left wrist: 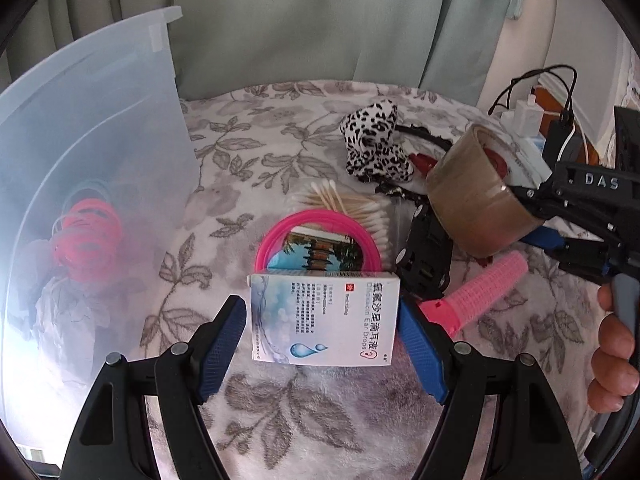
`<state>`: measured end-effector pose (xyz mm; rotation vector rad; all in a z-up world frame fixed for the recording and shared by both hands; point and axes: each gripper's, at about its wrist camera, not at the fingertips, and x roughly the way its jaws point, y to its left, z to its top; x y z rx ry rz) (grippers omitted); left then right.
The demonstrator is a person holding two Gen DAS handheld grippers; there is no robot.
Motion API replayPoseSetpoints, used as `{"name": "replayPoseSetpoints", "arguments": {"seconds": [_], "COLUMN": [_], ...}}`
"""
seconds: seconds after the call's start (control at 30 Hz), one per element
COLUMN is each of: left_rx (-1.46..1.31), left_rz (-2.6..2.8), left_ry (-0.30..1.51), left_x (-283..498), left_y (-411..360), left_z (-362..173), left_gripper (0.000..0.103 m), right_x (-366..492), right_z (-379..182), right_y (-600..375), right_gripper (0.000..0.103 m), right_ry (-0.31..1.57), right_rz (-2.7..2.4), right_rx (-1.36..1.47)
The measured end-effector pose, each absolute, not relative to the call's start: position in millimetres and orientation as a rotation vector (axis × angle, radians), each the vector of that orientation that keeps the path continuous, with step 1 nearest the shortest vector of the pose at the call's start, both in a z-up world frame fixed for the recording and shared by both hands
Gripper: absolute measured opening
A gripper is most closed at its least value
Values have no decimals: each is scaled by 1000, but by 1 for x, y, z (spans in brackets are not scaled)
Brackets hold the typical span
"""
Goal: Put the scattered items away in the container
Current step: 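Grasp the white medicine box with left tool while right tool grasps brown tape roll, then carry medicine box with left tool while right tool carries tape roll to the clear box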
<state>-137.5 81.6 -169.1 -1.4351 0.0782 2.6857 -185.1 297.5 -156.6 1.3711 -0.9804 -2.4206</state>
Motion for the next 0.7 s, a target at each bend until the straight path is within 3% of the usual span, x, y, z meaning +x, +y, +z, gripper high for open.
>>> {"name": "replayPoseSetpoints", "arguments": {"seconds": [0.13,0.27,0.4,0.7], "left_rx": [-1462,-1438,-1424,-1347], "left_rz": [2674,2704,2711,2743], "left_ry": [40,10,-24,-34], "left_x": [-141,-140,-137,-127], "left_y": [77,71,67,67], "left_z": [-175,-169,-163,-140], "left_gripper": [78,73,72,71], "right_x": [-182,-179,-176,-156], "right_z": [-156,-155,-153,-129], "right_y": [300,304,307,322], "right_gripper": [39,23,13,11], "right_ry": [-990,-1006,-1018,-1064], "right_rz": [-2417,-2421,-2434,-2482], "right_rx": [1375,1386,1392,1316]}}
